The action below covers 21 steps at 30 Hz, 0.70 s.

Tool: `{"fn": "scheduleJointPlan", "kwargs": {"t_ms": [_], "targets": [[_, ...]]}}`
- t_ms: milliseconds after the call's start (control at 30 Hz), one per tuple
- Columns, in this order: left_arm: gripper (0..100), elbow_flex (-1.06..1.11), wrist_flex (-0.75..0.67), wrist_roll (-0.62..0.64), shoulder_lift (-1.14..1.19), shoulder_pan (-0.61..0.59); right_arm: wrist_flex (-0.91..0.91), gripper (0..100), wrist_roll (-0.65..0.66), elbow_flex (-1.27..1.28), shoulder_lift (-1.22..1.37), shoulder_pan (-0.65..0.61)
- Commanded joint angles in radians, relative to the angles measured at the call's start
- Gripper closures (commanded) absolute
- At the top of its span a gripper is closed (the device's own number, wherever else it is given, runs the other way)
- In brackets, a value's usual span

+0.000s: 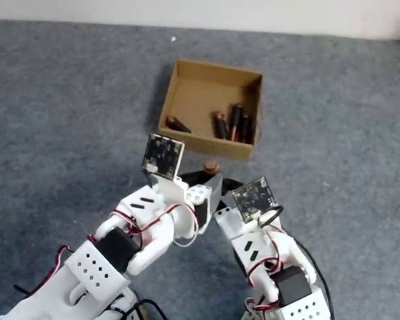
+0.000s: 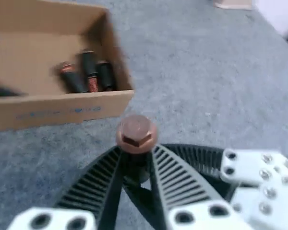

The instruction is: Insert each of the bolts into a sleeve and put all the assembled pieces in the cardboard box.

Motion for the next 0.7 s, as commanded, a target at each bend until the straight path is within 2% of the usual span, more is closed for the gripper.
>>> {"fn": "scheduleJointPlan", "kwargs": {"t_ms": [0,100,300,533,667], "targets": [[83,-0.007,0.087,-0.17,-0.007,0.022,0.002,99.3,-0.002,-0.01,-0.015,0.028],[77,-0.015,0.107,-0.17,-0.007,-0.028,0.002,99.3,-0.002,-0.008,-0.015,0.028],[77,-0.061,0.124,-0.175,-0.007,-0.153,0.002,99.3,-0.002,-0.007,-0.015,0.084],[77,-0.148,0.244,-0.183,-0.007,-0.288,0.002,99.3,-0.002,-0.007,-0.015,0.139],[81,-0.176,0.301,-0.258,-0.048,-0.354,0.002,99.3,-0.002,-0.004,-0.015,0.143]]}}
